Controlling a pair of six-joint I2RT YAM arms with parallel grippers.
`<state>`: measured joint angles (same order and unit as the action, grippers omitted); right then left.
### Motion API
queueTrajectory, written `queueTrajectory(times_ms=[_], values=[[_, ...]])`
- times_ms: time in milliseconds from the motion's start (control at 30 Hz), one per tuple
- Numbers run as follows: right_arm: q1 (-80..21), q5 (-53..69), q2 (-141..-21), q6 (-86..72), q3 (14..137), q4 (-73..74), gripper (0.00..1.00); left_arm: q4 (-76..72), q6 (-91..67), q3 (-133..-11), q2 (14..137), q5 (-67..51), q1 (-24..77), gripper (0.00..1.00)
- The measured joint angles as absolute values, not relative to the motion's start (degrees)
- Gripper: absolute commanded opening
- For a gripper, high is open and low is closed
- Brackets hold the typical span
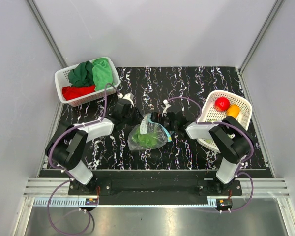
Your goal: Open the zip-top bag and remove the fake food
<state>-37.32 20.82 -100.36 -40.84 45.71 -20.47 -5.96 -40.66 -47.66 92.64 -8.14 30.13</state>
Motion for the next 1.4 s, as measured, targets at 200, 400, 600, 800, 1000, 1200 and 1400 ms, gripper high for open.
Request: queueTrajectory(times_ms=[200, 400, 600, 800, 1000, 1200, 1400], values=[[-37.17, 22.13, -100.88, -39.88, 45.84, -21.21, 0.32, -4.78, -40.64, -45.32, 88.38, -7.4, 29.63, 0.62], [-35.07, 24.97, -96.62, -37.58, 41.8, -22.48, 0.24, -0.32, -40.1, -45.19, 80.01, -8.82, 26.13, 0.8], [-31.16, 34.76, -92.66, -35.83, 37.5, -25.21, 0.25, 0.14, -39.27, -45.5, 81.54, -16.12, 20.88, 0.84], [-30.76, 42.76, -88.75, -36.1, 34.06, -28.32, 0.22, -7.84, -41.25, -43.29, 87.24, -29.17, 20.36, 0.86], [-30.22, 47.92, -88.36, -37.06, 32.99, -31.77, 0.22, -26.02, -49.06, -35.68, 89.19, -40.25, 20.69, 0.79], [-30.2, 49.84, -88.47, -39.18, 32.42, -33.8, 0.19, -38.46, -56.1, -32.62, 91.79, -44.42, 20.88, 0.26], [-30.22, 48.16, -87.59, -38.3, 32.42, -29.98, 0.1, -35.14, -53.93, -33.56, 90.54, -43.83, 21.12, 0.0]])
